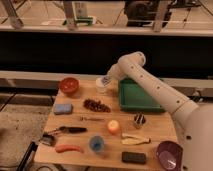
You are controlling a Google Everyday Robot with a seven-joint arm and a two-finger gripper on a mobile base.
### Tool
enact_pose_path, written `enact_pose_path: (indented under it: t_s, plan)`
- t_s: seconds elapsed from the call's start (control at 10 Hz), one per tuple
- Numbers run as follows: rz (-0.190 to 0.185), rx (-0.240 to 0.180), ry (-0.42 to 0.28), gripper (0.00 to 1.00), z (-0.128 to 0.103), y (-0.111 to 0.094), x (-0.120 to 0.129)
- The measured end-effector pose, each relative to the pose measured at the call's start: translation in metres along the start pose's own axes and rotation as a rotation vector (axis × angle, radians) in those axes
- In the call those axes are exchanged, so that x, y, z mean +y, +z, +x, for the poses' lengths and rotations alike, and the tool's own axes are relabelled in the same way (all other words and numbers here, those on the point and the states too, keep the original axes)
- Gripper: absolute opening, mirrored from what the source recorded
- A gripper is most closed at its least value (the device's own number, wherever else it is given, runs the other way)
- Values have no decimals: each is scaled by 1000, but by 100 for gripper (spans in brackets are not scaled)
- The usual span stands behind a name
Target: Place towel in paper cup
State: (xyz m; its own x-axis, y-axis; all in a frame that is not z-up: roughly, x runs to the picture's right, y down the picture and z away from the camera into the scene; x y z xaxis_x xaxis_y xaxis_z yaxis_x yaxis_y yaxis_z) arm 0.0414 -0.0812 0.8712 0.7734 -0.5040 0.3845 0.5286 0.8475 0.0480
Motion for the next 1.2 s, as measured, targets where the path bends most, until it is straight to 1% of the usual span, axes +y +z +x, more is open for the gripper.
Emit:
enact_pose_path:
  t_s: [0.3, 0.5, 0.7, 0.9, 1.1, 1.2]
  plan:
    - [21, -41, -29, 0, -19, 5, -17]
    - [32, -57, -42, 0, -25, 8, -23]
    - [45, -60, -49, 0, -25, 11, -24]
    - [66, -55, -56, 0, -26, 16, -25]
    - [81, -47, -58, 0, -23, 19, -23]
    - [86, -49, -63, 0, -25, 22, -25]
